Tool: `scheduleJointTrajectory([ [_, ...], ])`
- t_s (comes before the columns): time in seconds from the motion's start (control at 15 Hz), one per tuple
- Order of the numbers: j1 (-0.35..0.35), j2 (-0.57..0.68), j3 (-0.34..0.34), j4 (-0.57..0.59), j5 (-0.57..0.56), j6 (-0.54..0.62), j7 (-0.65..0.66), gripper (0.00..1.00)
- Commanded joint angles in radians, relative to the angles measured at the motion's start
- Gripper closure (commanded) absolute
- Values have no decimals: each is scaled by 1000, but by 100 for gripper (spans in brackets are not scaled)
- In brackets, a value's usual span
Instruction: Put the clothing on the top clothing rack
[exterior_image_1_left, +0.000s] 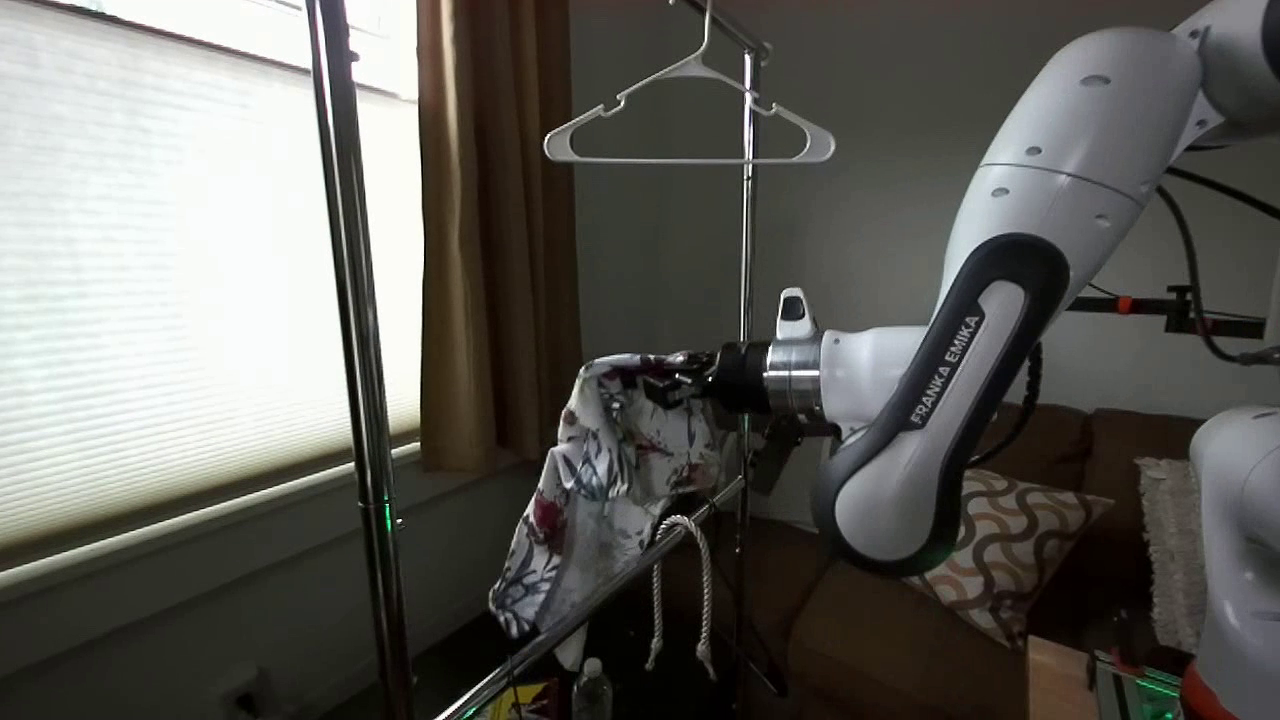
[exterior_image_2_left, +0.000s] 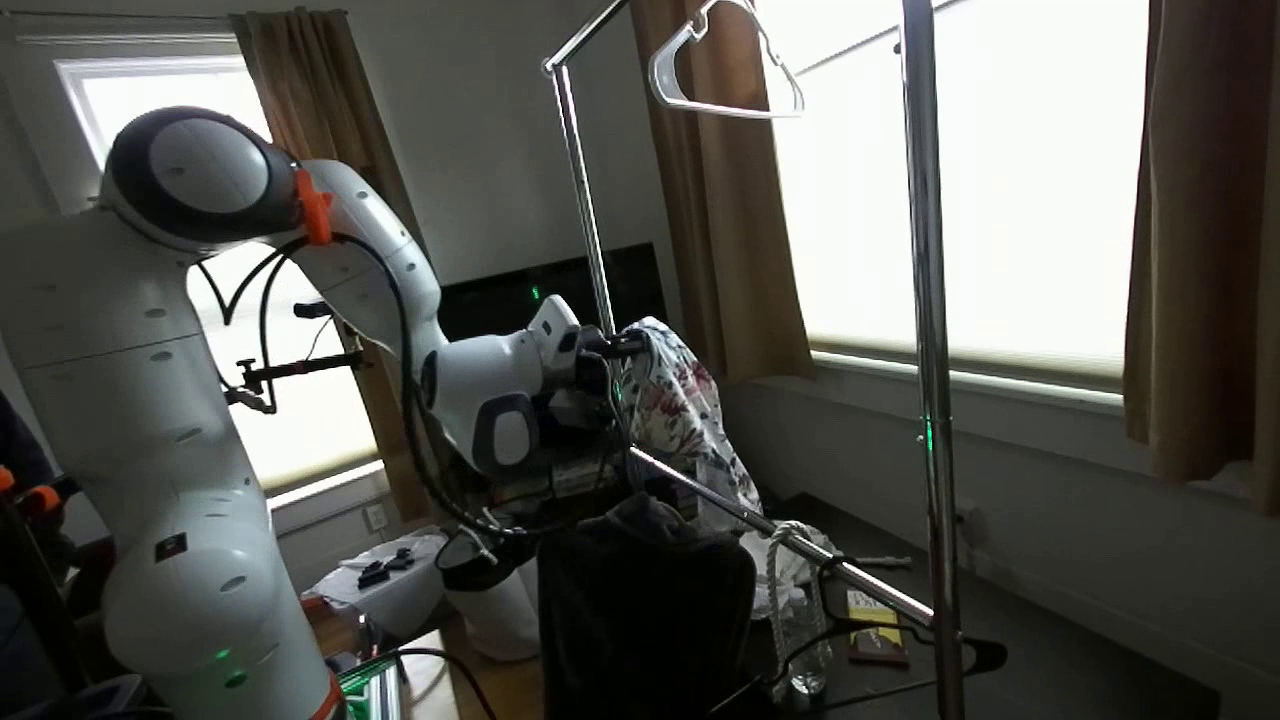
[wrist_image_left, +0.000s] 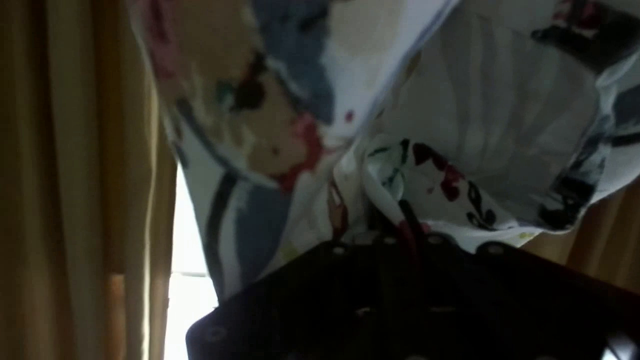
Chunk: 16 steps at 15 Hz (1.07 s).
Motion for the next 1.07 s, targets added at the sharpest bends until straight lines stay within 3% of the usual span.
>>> scheduleJointTrajectory([
  [0.0, -10, -23, 5, 4, 30, -10, -10, 98],
  [0.2, -11, -54, 8, 19, 33, -5, -5, 99],
  [0.27, -8, -93, 11, -4, 28, -50, -8, 99],
  [0.33, -3, -167, 11, -58, -88, -132, 69, 99],
  [0.4, 4, -196, 17, -71, -119, -160, 78, 99],
  [0.47, 12, -166, 28, 8, -159, -221, 78, 99],
  [0.6, 23, -219, 36, 10, -266, -331, 115, 99],
  [0.67, 31, -303, 24, -65, -349, -364, 156, 99],
  [0.73, 30, -337, 29, -66, -358, -386, 130, 99],
  [0.8, 2, -334, 58, 7, -305, -443, 19, 99],
  [1.0, -70, -497, 139, -41, -133, -553, -165, 99],
])
